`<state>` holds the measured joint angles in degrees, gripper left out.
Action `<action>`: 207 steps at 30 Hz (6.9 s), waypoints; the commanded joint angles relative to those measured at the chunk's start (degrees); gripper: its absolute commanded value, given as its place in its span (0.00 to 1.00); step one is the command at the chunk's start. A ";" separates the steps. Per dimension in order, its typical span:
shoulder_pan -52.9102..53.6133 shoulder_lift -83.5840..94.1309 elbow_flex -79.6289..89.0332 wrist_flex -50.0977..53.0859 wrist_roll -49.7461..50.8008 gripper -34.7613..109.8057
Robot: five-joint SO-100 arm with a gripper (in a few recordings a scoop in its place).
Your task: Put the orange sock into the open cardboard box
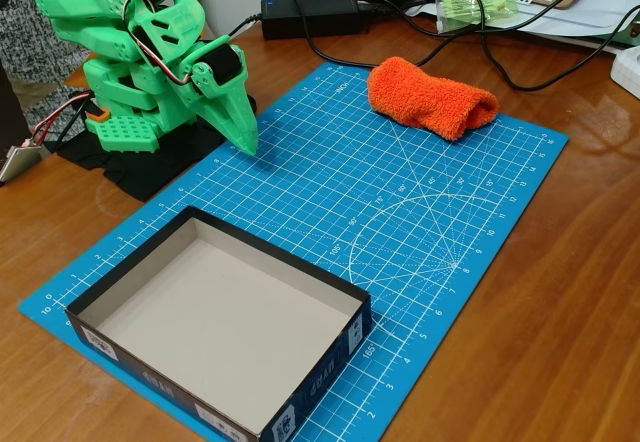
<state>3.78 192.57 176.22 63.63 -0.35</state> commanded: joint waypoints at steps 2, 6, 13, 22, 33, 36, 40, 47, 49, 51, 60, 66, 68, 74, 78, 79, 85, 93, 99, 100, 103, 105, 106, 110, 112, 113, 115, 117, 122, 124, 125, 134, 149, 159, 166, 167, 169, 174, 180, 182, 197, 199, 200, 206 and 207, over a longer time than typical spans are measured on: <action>0.53 1.05 0.09 0.09 -0.18 0.24; 0.53 1.05 0.09 0.09 -0.18 0.24; 0.53 1.05 0.09 0.09 -0.18 0.24; 0.26 0.88 0.09 0.09 -0.18 0.24; 0.26 0.88 0.00 0.09 -0.09 0.24; -0.44 0.44 0.00 -0.09 -0.53 0.24; -1.76 -12.57 -3.60 -10.11 -8.26 0.24; -16.61 -38.76 -29.27 -16.08 -20.21 0.24; -20.30 -46.93 -40.08 -15.29 -20.30 0.29; -23.12 -56.07 -49.83 -17.93 -18.19 0.32; -36.39 -94.22 -86.13 -2.20 -29.62 0.43; -36.47 -104.06 -92.46 9.05 -37.62 0.51; -35.95 -106.08 -92.99 12.39 -40.96 0.52; -34.72 -111.09 -94.83 12.13 -47.02 0.53; -35.86 -115.40 -95.62 10.46 -47.46 0.52; -36.04 -116.46 -95.54 9.84 -47.55 0.51; -37.79 -120.15 -95.36 5.71 -44.12 0.29; -35.60 -113.20 -99.05 4.13 -37.88 0.24; -29.97 -100.99 -103.45 6.94 -40.08 0.24; -28.13 -98.09 -103.45 7.65 -40.08 0.24; -20.30 -88.33 -102.57 10.46 -38.32 0.24; -13.10 -81.39 -99.76 11.51 -36.74 0.24; -8.70 -78.13 -97.73 11.43 -35.24 0.24; 11.07 -66.09 -80.68 4.48 -30.59 0.24; 19.60 -59.15 -67.15 -0.88 -29.36 0.24; 22.94 -56.25 -60.12 -3.52 -29.36 0.24; 27.86 -52.65 -48.69 -8.17 -29.97 0.24; 30.94 -49.92 -40.34 -12.39 -28.74 0.24; 32.61 -48.08 -28.48 -23.03 -25.05 0.24; 32.43 -48.52 -28.56 -26.63 -24.61 0.24; 32.70 -48.96 -29.09 -28.56 -24.35 0.24; 39.02 -62.49 -39.46 -44.65 -24.61 0.24; 33.40 -79.80 -53.44 -39.64 -24.70 0.30; 28.12 -74.71 -50.36 -34.80 -28.56 0.44; 9.93 -35.68 -23.03 -13.27 -27.42 0.37; 5.45 -31.20 -21.45 -8.61 -27.07 0.39; 0.26 -23.55 -19.86 -2.90 -17.31 0.39; 2.64 -10.02 -15.82 0.18 3.43 0.29; 6.68 0.88 -6.33 4.57 2.72 0.27; 7.21 0.88 -4.75 4.22 2.29 0.27; 6.86 0.88 -0.09 0.09 3.16 0.24; 6.77 0.97 -0.09 0.09 3.08 0.24; 6.68 0.97 -0.09 0.09 3.08 0.24; 6.94 0.97 0.00 0.09 3.16 0.24; 6.94 0.97 0.00 0.09 3.16 0.24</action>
<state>9.58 192.57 176.13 63.54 1.76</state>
